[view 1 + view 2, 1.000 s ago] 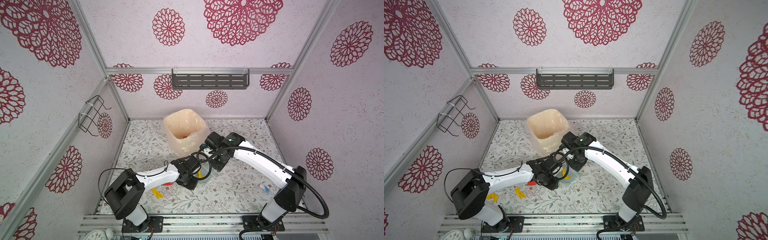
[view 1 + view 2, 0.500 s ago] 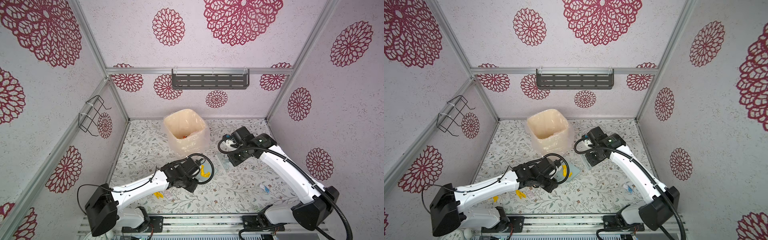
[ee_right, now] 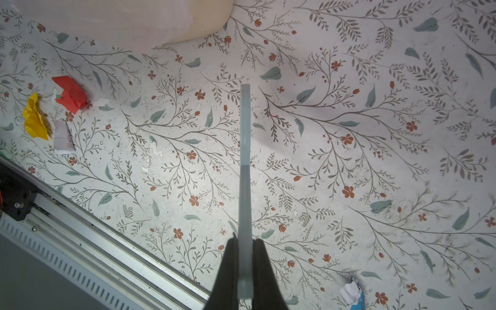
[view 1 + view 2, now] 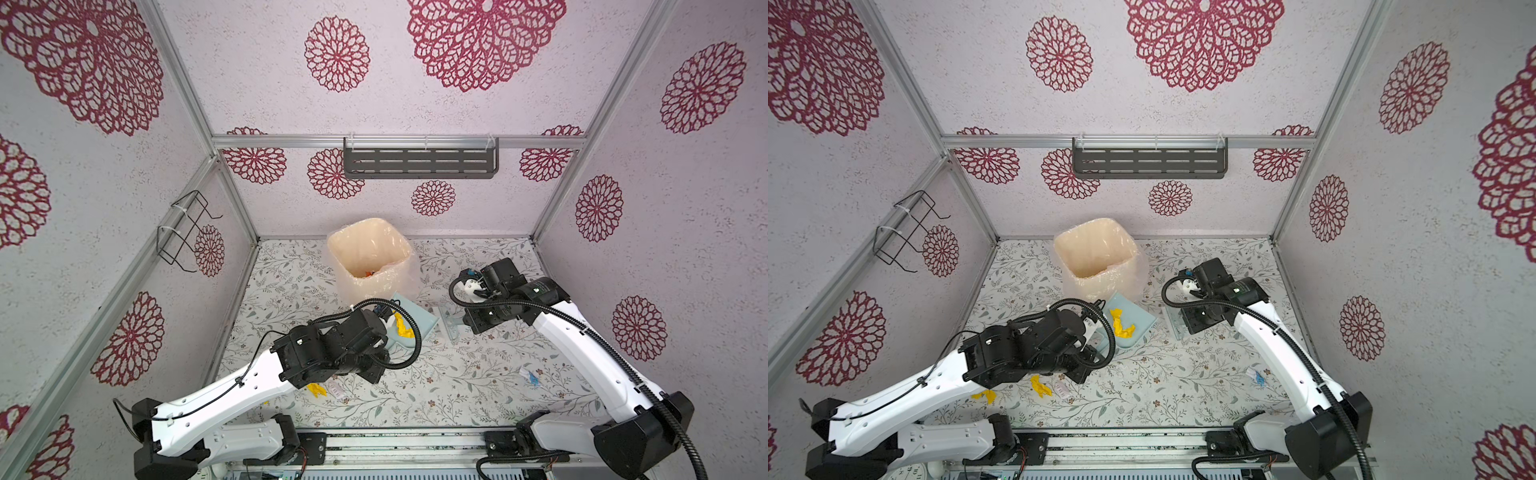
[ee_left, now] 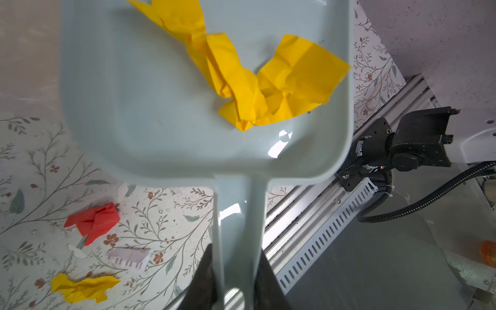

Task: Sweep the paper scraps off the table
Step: 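Lift the dustpan toward the bin with left gripper while right brush withdraws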

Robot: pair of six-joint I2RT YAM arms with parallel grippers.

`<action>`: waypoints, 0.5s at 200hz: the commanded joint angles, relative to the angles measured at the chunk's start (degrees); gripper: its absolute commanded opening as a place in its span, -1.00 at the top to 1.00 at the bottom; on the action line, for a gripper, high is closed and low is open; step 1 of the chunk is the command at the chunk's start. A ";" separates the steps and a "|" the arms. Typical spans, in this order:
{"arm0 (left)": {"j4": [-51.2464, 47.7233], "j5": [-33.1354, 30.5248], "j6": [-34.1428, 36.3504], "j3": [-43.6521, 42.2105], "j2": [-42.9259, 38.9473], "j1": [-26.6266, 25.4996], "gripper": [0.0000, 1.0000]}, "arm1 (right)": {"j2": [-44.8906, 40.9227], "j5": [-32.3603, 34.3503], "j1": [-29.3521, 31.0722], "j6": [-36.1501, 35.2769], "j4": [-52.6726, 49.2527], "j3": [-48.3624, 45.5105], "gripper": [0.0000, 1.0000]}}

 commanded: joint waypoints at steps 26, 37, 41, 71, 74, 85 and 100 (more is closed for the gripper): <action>-13.60 -5.58 -0.62 9.69 -0.68 3.19 1.00 | -3.85 -3.86 -1.95 1.31 1.29 -0.93 1.00; -15.45 -5.03 0.20 11.51 -1.04 5.96 1.00 | -4.27 -4.63 -2.30 1.44 1.53 -1.33 1.00; -15.95 -4.78 0.72 12.12 -1.30 7.09 1.00 | -4.48 -4.89 -2.45 1.51 1.60 -1.46 1.00; -20.42 -3.41 6.24 18.08 -1.27 16.96 1.00 | -5.54 -6.20 -3.30 1.96 2.37 -3.12 1.00; -20.97 -3.43 6.82 18.82 -0.98 18.01 1.00 | -5.60 -6.27 -3.39 2.04 2.38 -3.31 1.00; -23.03 -3.17 9.72 21.64 0.15 21.86 1.00 | -6.05 -6.65 -3.55 2.23 2.68 -3.82 1.00; -24.77 -2.10 13.38 24.82 1.98 27.03 1.00 | -6.48 -6.91 -3.71 2.32 2.56 -3.88 1.00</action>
